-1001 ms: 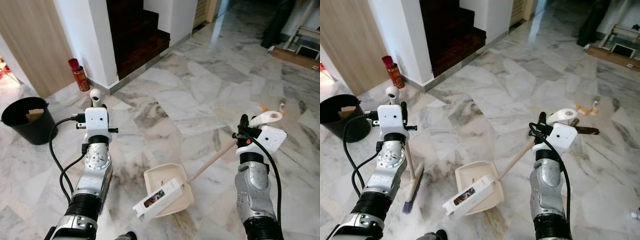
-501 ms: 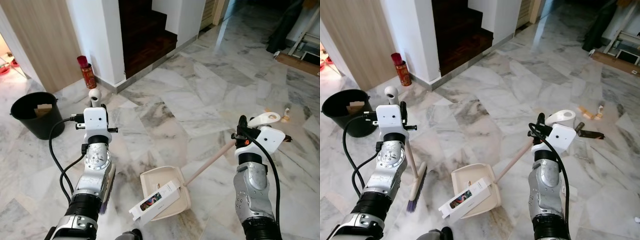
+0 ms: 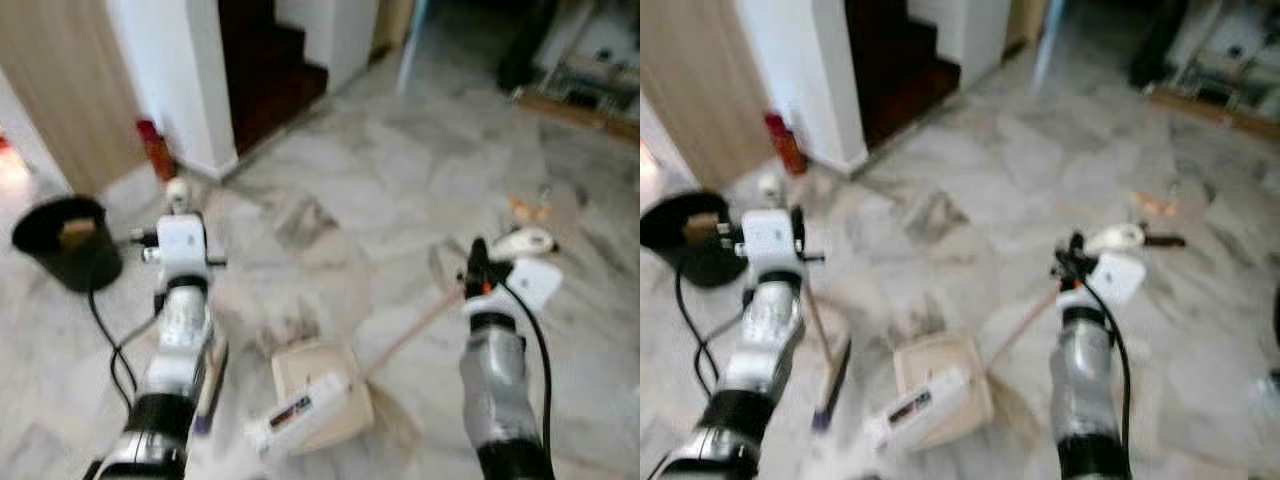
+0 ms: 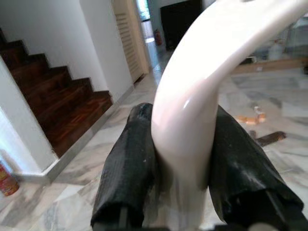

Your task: Sweep floor

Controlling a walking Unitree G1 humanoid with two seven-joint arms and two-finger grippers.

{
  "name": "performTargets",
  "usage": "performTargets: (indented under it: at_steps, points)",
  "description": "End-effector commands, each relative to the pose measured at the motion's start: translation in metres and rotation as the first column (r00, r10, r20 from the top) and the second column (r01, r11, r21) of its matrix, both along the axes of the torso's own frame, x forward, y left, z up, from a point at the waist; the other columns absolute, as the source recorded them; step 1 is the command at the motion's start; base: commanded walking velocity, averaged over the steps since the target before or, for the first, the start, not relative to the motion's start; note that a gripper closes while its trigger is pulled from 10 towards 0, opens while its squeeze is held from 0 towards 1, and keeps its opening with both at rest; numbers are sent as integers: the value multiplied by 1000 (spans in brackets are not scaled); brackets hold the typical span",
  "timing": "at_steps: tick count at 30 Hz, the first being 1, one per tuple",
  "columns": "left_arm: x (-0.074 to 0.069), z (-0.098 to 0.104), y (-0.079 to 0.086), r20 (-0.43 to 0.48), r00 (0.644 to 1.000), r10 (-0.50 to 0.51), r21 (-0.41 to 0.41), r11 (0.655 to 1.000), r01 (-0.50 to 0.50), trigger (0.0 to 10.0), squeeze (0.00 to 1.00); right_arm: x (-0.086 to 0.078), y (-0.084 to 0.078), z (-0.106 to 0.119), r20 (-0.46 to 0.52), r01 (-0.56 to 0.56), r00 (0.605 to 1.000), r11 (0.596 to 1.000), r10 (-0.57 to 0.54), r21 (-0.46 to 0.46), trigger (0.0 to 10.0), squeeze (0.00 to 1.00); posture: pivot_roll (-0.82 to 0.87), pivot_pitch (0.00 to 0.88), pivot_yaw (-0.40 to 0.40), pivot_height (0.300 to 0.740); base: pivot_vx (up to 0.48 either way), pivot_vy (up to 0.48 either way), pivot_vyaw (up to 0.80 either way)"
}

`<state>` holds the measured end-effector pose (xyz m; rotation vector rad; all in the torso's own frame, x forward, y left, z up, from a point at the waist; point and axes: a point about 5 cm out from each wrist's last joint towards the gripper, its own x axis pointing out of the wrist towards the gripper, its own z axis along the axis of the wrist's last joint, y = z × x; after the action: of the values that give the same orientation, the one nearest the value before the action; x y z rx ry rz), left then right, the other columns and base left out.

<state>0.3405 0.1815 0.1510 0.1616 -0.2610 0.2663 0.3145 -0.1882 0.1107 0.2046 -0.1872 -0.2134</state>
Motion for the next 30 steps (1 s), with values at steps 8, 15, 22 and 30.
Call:
performTargets:
  at_steps: [8, 15, 22, 30]
  points:
    - [1, 15, -4, 51, 999, -12, 31, 999, 10, 10000, 0, 1, -3, 7, 37, 24, 999, 999, -25, 31, 10000, 0, -38, 117, -6, 740, 0, 334, -684]
    - [1, 16, -3, 53, 999, -8, 36, 999, 6, 10000, 0, 1, -2, 7, 42, 24, 999, 999, -25, 32, 10000, 0, -34, 123, -2, 740, 0, 333, -66]
    - [1, 17, -2, 52, 999, -6, 36, 999, 4, 10000, 0, 1, -1, 8, 48, 23, 999, 1000, -23, -6, 10000, 0, -28, 124, -1, 740, 0, 334, 0]
    - [1, 17, -2, 52, 999, -2, 37, 999, 0, 10000, 0, 1, 0, 9, 59, 15, 998, 1000, -15, 0, 10000, 0, -24, 122, -3, 740, 0, 333, 637]
